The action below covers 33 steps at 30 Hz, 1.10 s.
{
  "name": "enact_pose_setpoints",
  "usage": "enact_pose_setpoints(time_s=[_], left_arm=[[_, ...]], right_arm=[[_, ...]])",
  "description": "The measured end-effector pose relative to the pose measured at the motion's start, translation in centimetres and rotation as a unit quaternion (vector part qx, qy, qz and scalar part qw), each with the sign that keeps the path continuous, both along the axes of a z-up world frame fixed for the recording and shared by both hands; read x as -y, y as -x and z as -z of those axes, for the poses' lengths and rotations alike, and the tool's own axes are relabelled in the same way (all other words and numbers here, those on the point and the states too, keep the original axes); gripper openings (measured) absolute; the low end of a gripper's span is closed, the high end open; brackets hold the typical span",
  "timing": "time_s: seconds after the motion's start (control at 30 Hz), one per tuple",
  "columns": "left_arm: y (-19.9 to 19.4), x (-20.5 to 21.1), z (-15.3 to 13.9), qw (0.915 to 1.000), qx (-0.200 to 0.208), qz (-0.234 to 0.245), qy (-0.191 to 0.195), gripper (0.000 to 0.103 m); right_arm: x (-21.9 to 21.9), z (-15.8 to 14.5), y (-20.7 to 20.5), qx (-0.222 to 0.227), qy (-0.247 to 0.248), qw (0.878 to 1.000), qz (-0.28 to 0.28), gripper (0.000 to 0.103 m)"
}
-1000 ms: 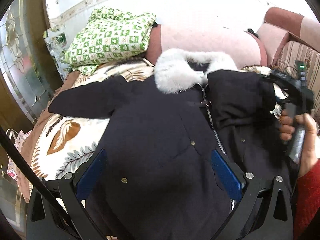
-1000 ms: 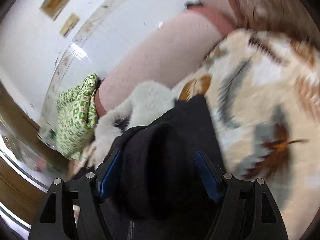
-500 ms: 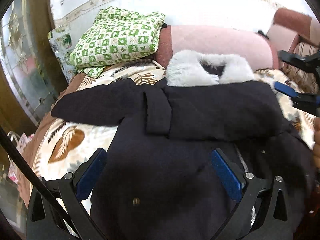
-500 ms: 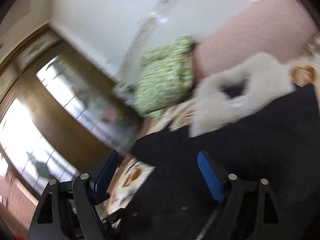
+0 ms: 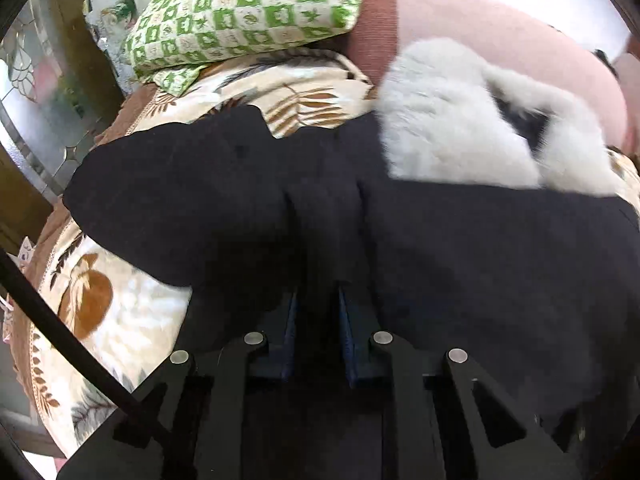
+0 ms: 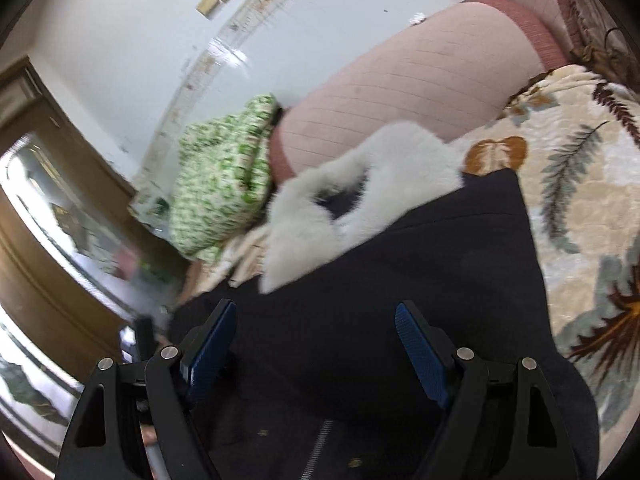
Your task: Fold large clothes
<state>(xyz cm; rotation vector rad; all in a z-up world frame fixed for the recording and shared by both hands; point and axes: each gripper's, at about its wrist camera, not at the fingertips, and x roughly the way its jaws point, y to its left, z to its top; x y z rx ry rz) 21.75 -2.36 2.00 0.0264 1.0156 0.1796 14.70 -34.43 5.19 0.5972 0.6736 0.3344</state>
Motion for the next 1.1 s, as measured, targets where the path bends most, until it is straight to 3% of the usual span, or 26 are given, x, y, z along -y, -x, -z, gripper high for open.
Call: enact_pose_setpoints(time_s=[0.13,0.27,0.47,0.5,0.57,0.73,0.83,0.97,1.1], left_arm=[[-1.0,-0.2,1.7,0.9996,-0.011,-0.002,-0.027,0.031],[-0.3,-0.1,2.1,0.9979,0.009,-0.003,-0.064,0.054],[-0.1,-2.4,0.3,1.0000,-0.006,-0.005,0.005,0.055],[0.2,-3.0,-0.2,0.9998,-0.003,-0.007,0.017,0.057],[1.2,-5.3,-1.4,0.9987,0.009,-0.017,0.047,0.074],[2.3,-13.4,-2.6,0.9930,0.019,-0.096,0.067,0.075],[2.4,-20.3,-2.2,0.9799,0.014,-0.173,0.098,0.075],[2.7,-29.3,-1.6,0.9478,0.030,-0.272,0.164,0.075],[1.4,-36.2,-0.2,0.9173,0.044,-0.316,0.238,0.075]], right_arm=[[-0.8,1.4,-1.1,-0.032,0.048,0.998,0.012,0.085],[-1.6,3.2,-2.3,-0.071,0.076,0.995,0.013,0.085],[-1.6,6.3,-3.7,-0.132,0.106,0.985,0.016,0.085],[-1.6,6.4,-3.7,-0.132,0.108,0.985,0.018,0.085],[-1.6,6.3,-3.5,-0.130,0.112,0.985,0.019,0.085],[-1.4,4.9,-2.5,-0.104,0.114,0.987,0.041,0.085],[-1.5,4.1,-1.8,-0.084,0.109,0.989,0.047,0.085],[-1.8,4.1,-1.6,-0.076,0.105,0.990,0.052,0.085],[-1.9,4.8,-1.9,-0.084,0.109,0.989,0.055,0.085]])
